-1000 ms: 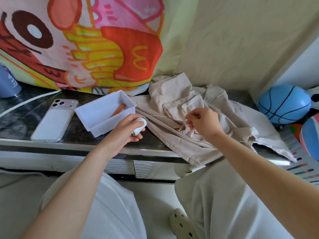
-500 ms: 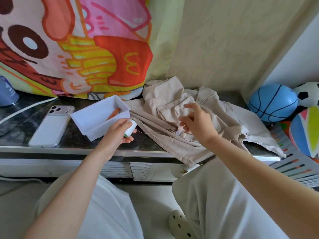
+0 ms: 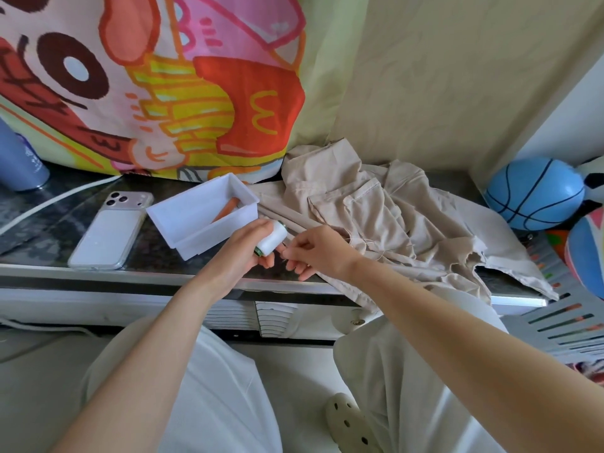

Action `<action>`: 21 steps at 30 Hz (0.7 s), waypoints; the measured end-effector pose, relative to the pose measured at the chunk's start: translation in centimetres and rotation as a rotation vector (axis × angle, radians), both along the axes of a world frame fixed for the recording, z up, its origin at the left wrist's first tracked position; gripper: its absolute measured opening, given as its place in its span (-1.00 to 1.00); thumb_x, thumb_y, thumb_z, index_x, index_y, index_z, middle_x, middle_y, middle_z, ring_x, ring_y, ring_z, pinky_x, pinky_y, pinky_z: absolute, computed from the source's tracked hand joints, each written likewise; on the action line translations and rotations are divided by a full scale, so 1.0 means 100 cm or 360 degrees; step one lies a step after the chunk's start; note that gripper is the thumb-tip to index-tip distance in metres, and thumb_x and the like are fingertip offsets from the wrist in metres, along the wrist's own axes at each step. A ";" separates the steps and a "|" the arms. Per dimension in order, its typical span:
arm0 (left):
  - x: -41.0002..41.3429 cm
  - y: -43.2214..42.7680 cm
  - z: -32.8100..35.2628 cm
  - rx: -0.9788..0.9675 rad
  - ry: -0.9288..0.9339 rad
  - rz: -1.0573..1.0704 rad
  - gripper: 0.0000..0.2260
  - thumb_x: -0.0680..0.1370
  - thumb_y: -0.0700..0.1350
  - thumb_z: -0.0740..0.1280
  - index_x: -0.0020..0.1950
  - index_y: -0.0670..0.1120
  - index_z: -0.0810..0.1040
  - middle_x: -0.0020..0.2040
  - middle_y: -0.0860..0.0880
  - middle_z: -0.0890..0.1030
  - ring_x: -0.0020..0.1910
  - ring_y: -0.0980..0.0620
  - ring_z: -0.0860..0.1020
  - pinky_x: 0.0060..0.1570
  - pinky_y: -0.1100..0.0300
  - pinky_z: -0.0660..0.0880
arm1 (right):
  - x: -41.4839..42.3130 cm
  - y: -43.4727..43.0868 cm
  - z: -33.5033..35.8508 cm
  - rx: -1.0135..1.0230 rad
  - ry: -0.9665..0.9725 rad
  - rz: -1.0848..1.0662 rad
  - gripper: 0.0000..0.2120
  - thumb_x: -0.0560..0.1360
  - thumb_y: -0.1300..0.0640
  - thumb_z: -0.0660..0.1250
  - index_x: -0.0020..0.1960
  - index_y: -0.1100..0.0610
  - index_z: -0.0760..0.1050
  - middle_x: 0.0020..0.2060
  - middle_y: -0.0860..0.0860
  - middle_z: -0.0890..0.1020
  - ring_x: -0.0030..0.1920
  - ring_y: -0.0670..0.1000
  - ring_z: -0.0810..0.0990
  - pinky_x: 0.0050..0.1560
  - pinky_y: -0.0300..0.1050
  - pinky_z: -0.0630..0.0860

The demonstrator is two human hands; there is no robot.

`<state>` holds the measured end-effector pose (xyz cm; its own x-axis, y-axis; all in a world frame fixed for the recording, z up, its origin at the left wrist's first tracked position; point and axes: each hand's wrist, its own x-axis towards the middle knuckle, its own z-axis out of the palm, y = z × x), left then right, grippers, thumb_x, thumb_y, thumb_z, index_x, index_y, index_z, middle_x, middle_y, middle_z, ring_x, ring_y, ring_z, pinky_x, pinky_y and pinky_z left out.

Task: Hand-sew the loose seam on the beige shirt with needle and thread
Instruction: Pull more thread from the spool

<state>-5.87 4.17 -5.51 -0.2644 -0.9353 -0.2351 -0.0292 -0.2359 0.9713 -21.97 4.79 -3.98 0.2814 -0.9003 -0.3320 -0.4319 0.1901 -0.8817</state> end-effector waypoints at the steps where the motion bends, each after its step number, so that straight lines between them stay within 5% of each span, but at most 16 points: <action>1: 0.000 0.000 0.001 0.0004 0.0014 0.0010 -0.75 0.65 -0.09 0.10 0.07 -0.20 0.50 -0.27 -0.06 0.54 -0.36 0.02 0.40 -0.22 0.16 0.41 | 0.000 -0.001 0.000 -0.0019 0.0003 -0.0040 -0.88 0.54 0.27 0.31 -0.03 0.34 0.56 -0.37 0.06 0.58 -0.48 -0.18 0.53 -0.37 -0.32 0.57; 9: 0.000 0.001 0.006 0.0309 0.0478 -0.0060 -0.82 0.64 -0.15 0.10 0.02 -0.14 0.49 -0.27 -0.15 0.52 -0.37 0.00 0.40 -0.37 0.23 0.40 | -0.022 -0.006 0.000 -0.0247 0.0196 -0.0329 -0.87 0.53 0.27 0.32 -0.18 0.22 0.58 -0.37 0.05 0.63 -0.47 -0.13 0.56 -0.34 -0.35 0.55; 21: -0.001 0.000 -0.007 0.0242 -0.0034 0.0079 -0.78 0.57 0.07 0.27 -0.01 -0.09 0.49 -0.25 -0.09 0.50 -0.31 0.03 0.52 -0.18 0.16 0.51 | -0.041 -0.007 0.008 -0.0510 0.0301 -0.0563 -0.84 0.53 0.28 0.30 -0.21 0.22 0.58 -0.38 0.07 0.63 -0.46 -0.07 0.56 -0.31 -0.32 0.57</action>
